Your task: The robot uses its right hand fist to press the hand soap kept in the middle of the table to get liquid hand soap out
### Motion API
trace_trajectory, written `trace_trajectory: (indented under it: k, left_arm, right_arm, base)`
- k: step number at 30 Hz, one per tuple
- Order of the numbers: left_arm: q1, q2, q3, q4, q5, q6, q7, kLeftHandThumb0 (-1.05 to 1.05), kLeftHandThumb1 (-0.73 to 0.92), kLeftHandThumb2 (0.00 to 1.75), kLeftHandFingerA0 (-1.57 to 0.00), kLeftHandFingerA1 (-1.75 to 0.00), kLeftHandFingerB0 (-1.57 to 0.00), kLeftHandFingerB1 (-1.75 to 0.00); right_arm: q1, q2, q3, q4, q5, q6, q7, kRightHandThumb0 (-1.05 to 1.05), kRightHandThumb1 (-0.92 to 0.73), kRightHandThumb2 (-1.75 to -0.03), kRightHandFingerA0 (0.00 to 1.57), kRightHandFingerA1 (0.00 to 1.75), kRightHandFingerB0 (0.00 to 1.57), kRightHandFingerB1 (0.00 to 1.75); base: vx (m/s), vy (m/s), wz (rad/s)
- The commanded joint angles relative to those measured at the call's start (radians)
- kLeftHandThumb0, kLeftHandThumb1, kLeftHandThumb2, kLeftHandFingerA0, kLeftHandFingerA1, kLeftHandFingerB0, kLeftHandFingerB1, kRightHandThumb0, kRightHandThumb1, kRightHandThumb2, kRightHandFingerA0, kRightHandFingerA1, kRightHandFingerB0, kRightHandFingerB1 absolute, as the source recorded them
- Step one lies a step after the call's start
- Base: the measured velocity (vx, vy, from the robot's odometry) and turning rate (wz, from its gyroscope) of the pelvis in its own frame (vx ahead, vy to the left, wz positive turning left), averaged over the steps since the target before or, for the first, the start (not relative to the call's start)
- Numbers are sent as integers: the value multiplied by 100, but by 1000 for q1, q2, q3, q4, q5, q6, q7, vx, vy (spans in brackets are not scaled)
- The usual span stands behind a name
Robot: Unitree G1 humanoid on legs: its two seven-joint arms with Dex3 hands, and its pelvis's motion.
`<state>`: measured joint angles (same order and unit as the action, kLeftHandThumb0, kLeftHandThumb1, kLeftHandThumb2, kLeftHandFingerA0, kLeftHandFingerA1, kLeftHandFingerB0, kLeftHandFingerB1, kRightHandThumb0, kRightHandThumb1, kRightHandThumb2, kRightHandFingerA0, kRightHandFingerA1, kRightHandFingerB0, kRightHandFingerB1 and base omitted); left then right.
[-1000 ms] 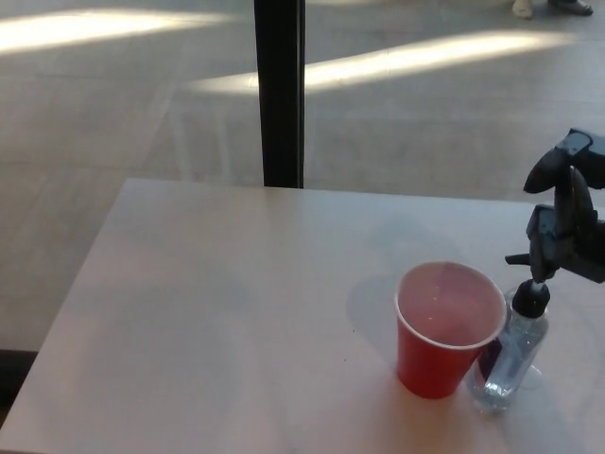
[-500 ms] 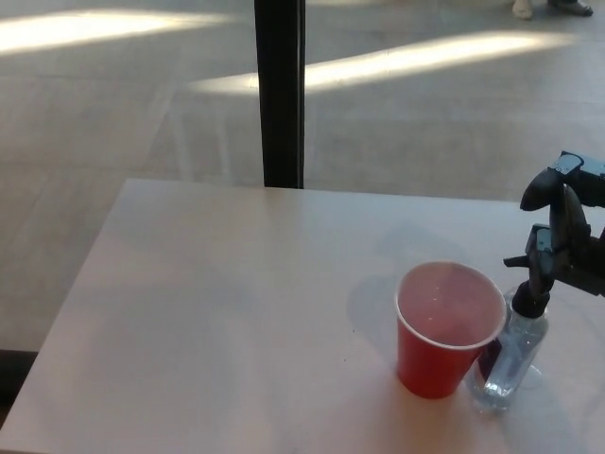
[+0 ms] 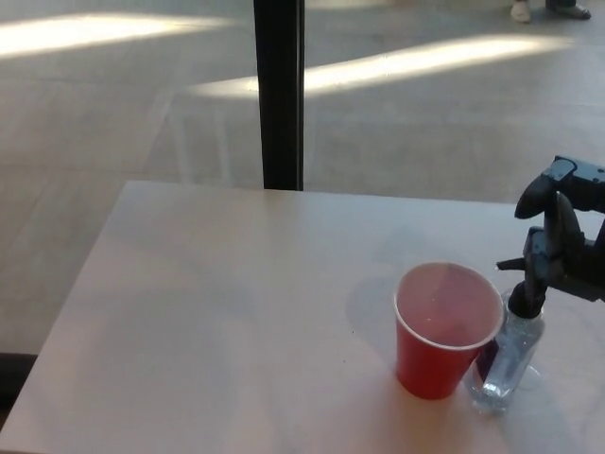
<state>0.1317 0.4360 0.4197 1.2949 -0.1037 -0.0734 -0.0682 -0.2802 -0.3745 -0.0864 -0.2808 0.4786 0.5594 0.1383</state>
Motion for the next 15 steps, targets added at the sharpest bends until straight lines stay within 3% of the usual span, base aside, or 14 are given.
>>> trace_trajectory:
  k: [1, 3, 4, 7, 9, 15]
  left_arm:
    - [-3, 21, 7, 0, -18, -4, -7, -57, 73, 62, -67, -67, -50, -52]
    - [-3, 19, 11, -3, -23, -3, -8, -57, 73, 62, -66, -65, -49, -52]
    - [1, 21, 0, -3, -10, -14, -11, -57, 75, 63, -67, -64, -49, -52]
    - [-1, 20, 0, 0, -11, -13, -6, -58, 74, 62, -69, -65, -50, -52]
    - [-4, 20, 1, -5, -13, -12, -7, -58, 75, 63, -68, -65, -48, -51]
    - [-12, 22, 3, 2, -16, -9, -4, -58, 74, 62, -75, -70, -51, -52]
  right_arm:
    - [92, -27, 63, 75, -67, -31, 92, -9, -54, -126, 97, 175, 71, 168]
    - [107, -33, 80, 80, -86, -48, 93, -12, -54, -124, 94, 175, 75, 162]
    - [119, -42, 97, 82, -94, -53, 102, -13, -55, -126, 94, 175, 68, 169]
    - [131, -49, 124, 87, -117, -76, 100, -11, -53, -128, 93, 175, 67, 170]
    - [138, -51, 130, 98, -124, -78, 95, -13, -50, -131, 94, 175, 76, 165]
    - [148, -47, 131, 141, -133, -74, 68, -13, -53, -132, 93, 175, 70, 167]
  base:
    - [0, 0, 0]
    - [0, 0, 0]
    - [0, 0, 0]
    - [0, 0, 0]
    - [0, 0, 0]
    - [0, 0, 0]
